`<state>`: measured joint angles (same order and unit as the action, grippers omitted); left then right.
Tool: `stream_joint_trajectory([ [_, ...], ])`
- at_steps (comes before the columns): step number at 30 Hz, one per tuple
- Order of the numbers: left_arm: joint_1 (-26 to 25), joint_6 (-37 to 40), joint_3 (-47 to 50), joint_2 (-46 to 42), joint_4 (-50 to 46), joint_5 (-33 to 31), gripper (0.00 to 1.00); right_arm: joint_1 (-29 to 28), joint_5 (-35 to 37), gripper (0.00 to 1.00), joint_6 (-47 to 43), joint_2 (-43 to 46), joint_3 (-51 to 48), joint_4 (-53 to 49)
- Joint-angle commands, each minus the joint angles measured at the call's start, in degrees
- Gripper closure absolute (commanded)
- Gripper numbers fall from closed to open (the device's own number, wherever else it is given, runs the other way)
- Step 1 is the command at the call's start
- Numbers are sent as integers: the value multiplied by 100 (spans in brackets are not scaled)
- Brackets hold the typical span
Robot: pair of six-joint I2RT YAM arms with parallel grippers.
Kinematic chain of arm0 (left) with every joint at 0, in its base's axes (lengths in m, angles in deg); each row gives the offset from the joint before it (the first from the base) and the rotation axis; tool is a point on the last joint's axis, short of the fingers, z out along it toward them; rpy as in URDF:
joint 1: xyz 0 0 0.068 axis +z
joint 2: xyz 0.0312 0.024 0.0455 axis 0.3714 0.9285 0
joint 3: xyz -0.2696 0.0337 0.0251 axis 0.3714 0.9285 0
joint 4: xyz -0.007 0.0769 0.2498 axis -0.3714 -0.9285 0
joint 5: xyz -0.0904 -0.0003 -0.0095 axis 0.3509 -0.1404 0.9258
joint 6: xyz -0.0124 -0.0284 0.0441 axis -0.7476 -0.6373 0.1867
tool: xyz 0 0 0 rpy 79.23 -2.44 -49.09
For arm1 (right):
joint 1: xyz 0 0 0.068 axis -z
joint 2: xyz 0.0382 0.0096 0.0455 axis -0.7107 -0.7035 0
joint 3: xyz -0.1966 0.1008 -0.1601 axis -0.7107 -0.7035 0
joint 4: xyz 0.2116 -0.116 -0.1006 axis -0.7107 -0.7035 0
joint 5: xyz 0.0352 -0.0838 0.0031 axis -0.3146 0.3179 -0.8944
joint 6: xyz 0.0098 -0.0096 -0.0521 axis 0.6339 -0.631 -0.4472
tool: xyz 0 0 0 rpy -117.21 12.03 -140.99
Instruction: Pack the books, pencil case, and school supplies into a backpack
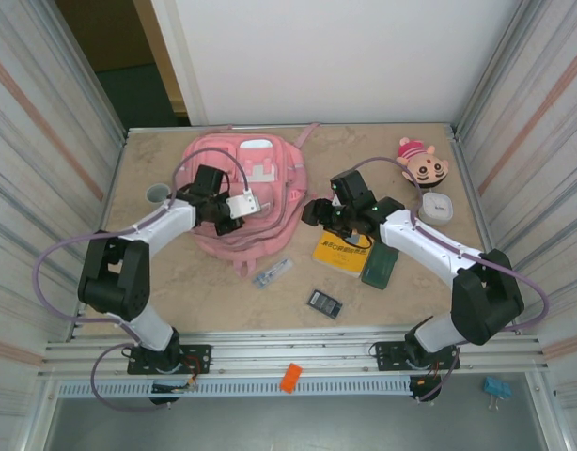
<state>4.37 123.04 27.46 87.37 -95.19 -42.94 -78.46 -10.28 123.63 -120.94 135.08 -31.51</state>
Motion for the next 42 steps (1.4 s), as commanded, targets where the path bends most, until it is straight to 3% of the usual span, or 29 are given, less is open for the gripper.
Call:
stream_joint_trajectory([
  [1, 217, -165, -695, -667, -503, 1193, 100, 195, -64, 35, -449, 279, -18, 271],
  [8, 603, 205, -1214, -1051, -1167, 2232, 100, 722, -894, 33, -1777, 365, -57, 552],
  [11, 723, 340, -1214, -1210, -1285, 2521, 100, 849, -1391, 33, -3048, 411, -285, 974],
  [16, 887, 367, -1112, -1456, -1379, 2899, 100, 1138, -1637, 41, -4408, 160, -521, 1289],
  [23, 1136, 262, -1008, -1711, -1325, 3201, 100, 1322, -1883, 49, -5013, -549, -635, 1744],
  [32, 1137, 216, -966, -1877, -1400, 3334, 100, 1250, -2471, 50, -5403, -1312, -374, 2335],
  [42, 1137, 247, -889, -1947, -1407, 3199, 100, 1156, -2963, 59, -5576, -1336, -264, 2572],
])
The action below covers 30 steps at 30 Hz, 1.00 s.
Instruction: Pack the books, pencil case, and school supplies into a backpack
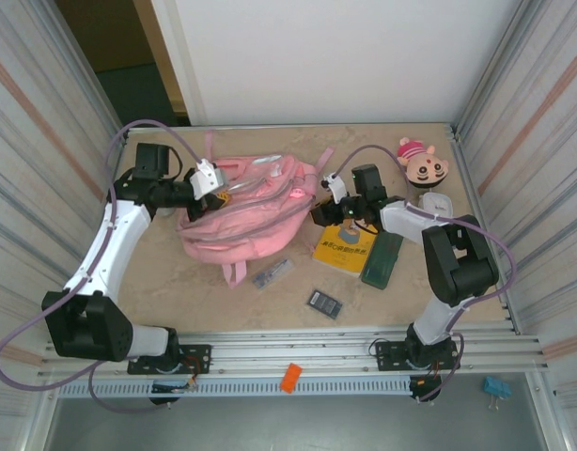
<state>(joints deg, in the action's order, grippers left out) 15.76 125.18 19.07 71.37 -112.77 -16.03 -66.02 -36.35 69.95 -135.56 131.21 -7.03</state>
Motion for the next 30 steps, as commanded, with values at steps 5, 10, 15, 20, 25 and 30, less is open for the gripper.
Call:
stream_joint_trajectory([
  [5, -2, -12, 42, -315, 462, 399, 100, -120, -468, 82, -216, 346, 94, 11],
  [10, -2, -110, 141, -291, 665, 146, 100, -74, -466, 99, -319, 531, 83, -260],
  [15, -2, -263, 280, -316, 907, -420, 100, -45, -470, 100, -404, 672, 119, -624],
  [20, 0, -418, 394, -375, 1099, -1109, 100, -61, -282, 100, -672, 775, 261, -1245],
  [25, 59, -462, 494, -407, 1184, -1258, 100, -57, -371, 100, -880, 846, 404, -1776],
  [30, 59, -599, 517, -443, 1240, -1307, 100, -75, -229, 100, -931, 960, 438, -1959],
])
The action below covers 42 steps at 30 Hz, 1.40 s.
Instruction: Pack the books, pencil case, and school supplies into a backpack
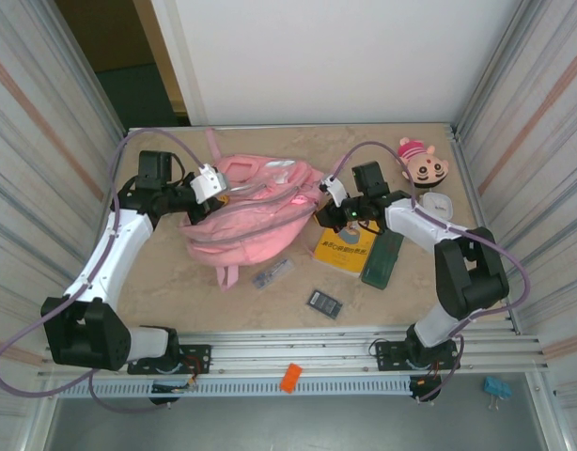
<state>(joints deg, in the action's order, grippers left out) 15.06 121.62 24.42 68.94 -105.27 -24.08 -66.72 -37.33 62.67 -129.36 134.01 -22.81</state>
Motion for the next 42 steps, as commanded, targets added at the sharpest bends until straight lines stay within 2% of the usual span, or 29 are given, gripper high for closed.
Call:
stream_joint_trajectory([
  [1, 129, -233, -10, -225, 475, -426, 100, -7, -192, 100, -174, 335, 157, -370],
  [9, 191, 162, 107, -349, 334, 466, 100, -42, -1058, 96, -59, 515, 23, -648],
  [13, 191, 172, 162, -377, 349, 670, 100, -30, -1563, 90, 64, 542, 32, -724],
  [16, 191, 104, 162, -385, 379, 807, 100, -20, -1624, 92, 145, 503, 5, -595],
  [18, 191, 67, 171, -383, 402, 851, 100, -1, -1693, 92, 267, 450, 14, -450],
  [21, 191, 65, 171, -407, 402, 825, 100, 23, -1795, 81, 356, 395, 52, -364],
  [28, 191, -11, 164, -452, 446, 877, 100, 121, -1914, 80, 521, 322, 43, -139],
  [34, 191, -106, 196, -444, 545, 748, 100, 209, -1996, 88, 594, 378, -6, -202],
  [37, 191, -118, 213, -445, 564, 690, 100, 251, -2039, 82, 621, 418, -13, -249],
  [40, 191, -161, 224, -454, 599, 726, 100, 294, -2097, 82, 711, 455, -66, -137],
  [42, 191, -184, 235, -465, 626, 745, 100, 306, -2152, 78, 787, 459, -80, -76],
])
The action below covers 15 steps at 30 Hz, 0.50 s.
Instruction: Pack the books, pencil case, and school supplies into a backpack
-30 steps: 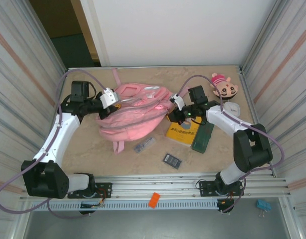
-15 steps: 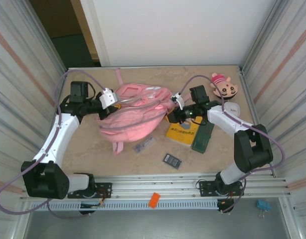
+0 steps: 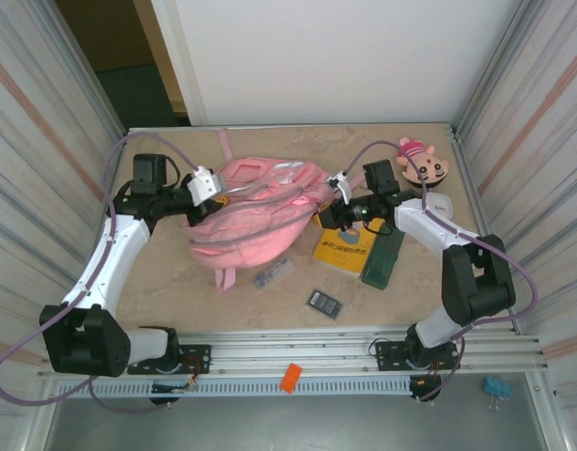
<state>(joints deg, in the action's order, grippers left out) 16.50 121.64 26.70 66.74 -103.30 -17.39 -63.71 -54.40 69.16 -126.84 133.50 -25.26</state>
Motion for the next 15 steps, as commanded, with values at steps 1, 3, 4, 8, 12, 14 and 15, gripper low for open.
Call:
stream_joint_trajectory([
  [1, 47, -193, 16, -244, 434, 81, 100, 7, -454, 77, 135, 211, -30, 178],
  [3, 47, -213, 20, -252, 455, 98, 100, 18, -460, 76, 149, 203, -38, 198],
  [4, 47, -219, 19, -253, 453, 107, 100, 13, -474, 77, 158, 200, -38, 215],
  [8, 47, -224, 23, -266, 460, 112, 100, 22, -540, 77, 223, 189, -39, 266],
  [12, 47, -280, 31, -266, 510, 137, 100, 44, -548, 86, 345, 164, -72, 387],
  [14, 47, -300, 33, -276, 539, 147, 100, 49, -576, 79, 419, 149, -57, 432],
  [15, 47, -304, 48, -278, 555, 152, 100, 57, -586, 77, 452, 145, -57, 454],
])
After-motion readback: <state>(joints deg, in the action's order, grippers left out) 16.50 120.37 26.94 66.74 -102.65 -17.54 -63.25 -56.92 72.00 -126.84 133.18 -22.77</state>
